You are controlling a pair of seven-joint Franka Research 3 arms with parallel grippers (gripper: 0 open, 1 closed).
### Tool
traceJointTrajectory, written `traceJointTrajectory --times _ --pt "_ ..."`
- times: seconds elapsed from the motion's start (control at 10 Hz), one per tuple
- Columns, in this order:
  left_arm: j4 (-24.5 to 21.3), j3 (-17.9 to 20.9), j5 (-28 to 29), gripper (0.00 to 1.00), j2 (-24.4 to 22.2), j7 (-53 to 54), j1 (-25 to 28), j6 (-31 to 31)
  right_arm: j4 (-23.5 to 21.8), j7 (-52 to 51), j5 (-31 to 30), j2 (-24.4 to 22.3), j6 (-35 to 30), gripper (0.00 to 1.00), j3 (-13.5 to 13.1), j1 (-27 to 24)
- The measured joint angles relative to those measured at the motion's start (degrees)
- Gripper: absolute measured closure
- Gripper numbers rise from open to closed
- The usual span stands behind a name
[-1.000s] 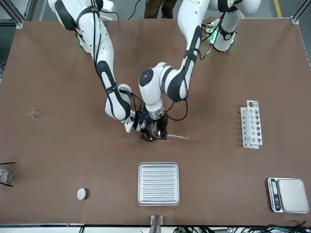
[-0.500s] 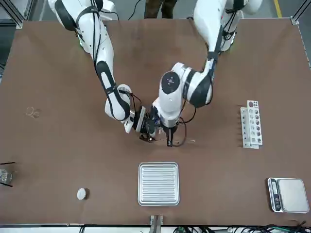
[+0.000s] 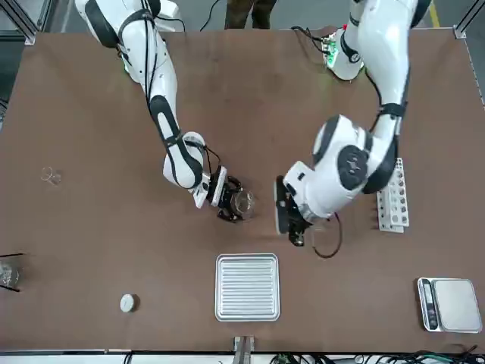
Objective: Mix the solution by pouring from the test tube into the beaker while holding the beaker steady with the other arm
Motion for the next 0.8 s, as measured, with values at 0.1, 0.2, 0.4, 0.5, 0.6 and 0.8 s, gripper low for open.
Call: traceJointTrajectory --times 0.1,0.2,0.4,0.5,0.6,0.8 --pt "-0.8 -7.2 0.0 0.78 0.0 1.1 6.9 -1.4 0.0 0.0 0.0 0.0 0.0 0.23 0.0 0.0" --pt "-2.4 -15.0 0.0 0.78 0.0 2.2 14.6 -2.8 0.0 0.0 0.0 0.0 0.0 0.23 0.0 0.0" --pt "-6.2 -29.4 0.1 0.78 0.4 6.1 31.4 -7.5 0.0 0.0 0.0 0.0 0.1 0.21 0.0 0.0" --pt "-8.1 -34.8 0.0 0.78 0.9 8.4 38.9 -10.3 0.0 0.0 0.0 0.0 0.2 0.2 0.0 0.0" --pt "-9.7 -39.8 0.0 0.78 2.1 10.8 45.4 -13.1 0.0 0.0 0.0 0.1 0.6 0.19 0.0 -0.1" --pt "-13.1 -47.1 -2.4 0.78 4.9 16.0 56.6 -18.1 0.0 0.0 0.0 0.5 0.8 0.14 -0.1 -0.1"
